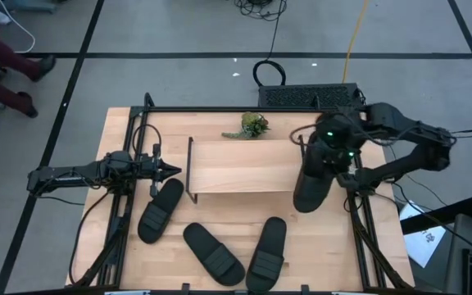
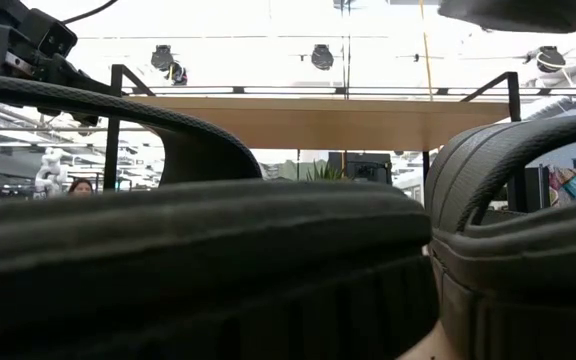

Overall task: Pick and place slides into the shelf
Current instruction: Put the black slipper on the shelf

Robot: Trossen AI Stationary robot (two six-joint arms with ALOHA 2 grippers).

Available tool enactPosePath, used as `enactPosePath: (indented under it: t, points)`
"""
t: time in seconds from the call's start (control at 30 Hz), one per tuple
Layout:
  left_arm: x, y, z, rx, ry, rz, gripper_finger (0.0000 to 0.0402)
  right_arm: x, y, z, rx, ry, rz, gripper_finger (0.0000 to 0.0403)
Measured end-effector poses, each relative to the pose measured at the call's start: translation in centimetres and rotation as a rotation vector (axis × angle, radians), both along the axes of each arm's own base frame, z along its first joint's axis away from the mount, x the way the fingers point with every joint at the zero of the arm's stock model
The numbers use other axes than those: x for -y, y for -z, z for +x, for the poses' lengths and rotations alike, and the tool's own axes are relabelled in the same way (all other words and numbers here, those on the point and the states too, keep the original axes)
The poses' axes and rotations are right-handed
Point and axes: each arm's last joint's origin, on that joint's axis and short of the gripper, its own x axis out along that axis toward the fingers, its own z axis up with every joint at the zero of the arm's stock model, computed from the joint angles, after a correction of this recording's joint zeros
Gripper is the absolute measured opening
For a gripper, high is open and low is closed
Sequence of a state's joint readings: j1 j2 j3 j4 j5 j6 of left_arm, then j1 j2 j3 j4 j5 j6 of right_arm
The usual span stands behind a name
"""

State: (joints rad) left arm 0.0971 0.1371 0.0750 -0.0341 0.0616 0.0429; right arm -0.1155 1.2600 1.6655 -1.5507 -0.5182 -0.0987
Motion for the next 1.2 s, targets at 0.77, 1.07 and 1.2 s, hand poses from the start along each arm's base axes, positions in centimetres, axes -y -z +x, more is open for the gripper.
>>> enactPosePath:
  t: [0.77,1.07,1.2]
  points:
    - [0.0,0.0,0.0,-0.001,0.000,0.006,0.0026,8.5,0.5,6.8,0.037,0.055,-0.048,0.0002]
    - [0.0,0.0,0.0,0.000,0.000,0.006,0.0026,9.6,3.2,9.7,0.009,-0.025,0.045,0.0003]
    - [0.0,0.0,0.0,0.000,-0.001,0.006,0.0026,9.6,3.3,9.9,0.018,-0.030,0.078,0.0003]
